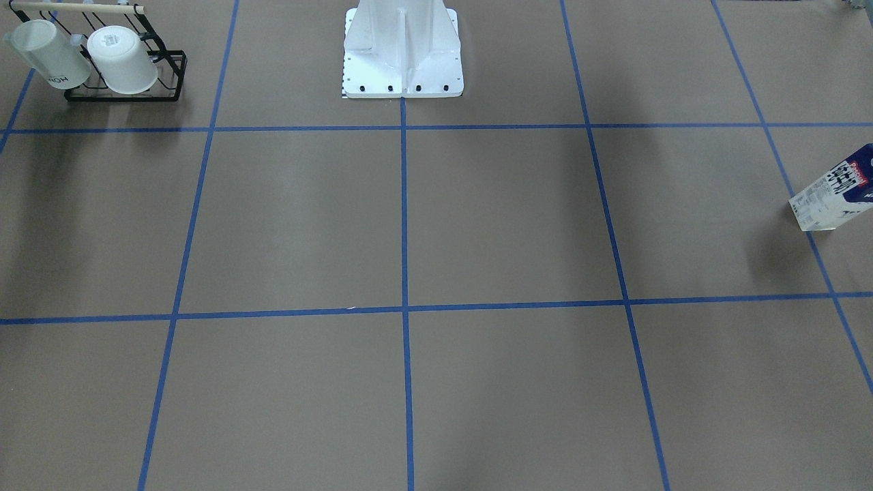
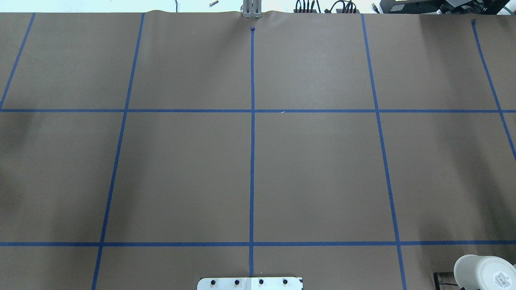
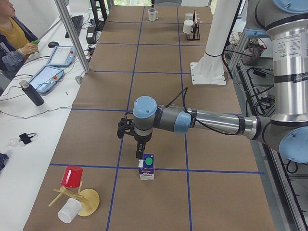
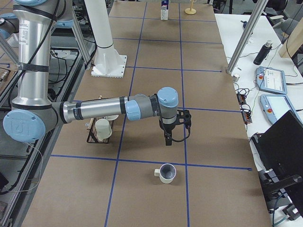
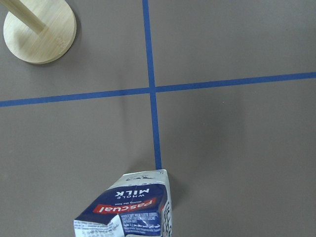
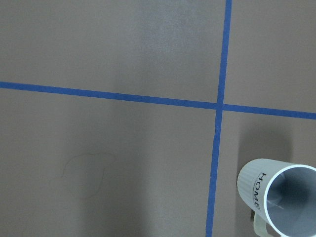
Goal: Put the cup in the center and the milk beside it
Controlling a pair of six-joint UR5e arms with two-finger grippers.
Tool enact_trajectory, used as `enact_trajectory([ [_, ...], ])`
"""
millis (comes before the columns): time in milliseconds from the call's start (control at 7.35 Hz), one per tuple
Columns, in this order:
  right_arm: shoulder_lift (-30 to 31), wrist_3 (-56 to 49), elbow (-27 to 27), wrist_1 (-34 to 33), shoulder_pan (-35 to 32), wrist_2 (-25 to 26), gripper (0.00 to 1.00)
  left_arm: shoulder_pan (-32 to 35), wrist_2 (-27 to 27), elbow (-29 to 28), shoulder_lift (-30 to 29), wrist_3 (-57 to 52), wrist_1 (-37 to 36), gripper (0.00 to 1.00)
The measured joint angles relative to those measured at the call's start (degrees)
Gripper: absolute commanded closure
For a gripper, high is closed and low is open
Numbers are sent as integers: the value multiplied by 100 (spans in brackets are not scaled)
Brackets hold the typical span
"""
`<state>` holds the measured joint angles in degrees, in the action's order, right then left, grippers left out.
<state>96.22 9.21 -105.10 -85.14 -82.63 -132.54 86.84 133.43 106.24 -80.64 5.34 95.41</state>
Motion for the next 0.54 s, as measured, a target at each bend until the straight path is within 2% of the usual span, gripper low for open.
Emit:
enact_trajectory([
  [544, -16, -67, 16, -1, 30, 2, 0, 0, -1, -17, 7, -6, 55, 2],
])
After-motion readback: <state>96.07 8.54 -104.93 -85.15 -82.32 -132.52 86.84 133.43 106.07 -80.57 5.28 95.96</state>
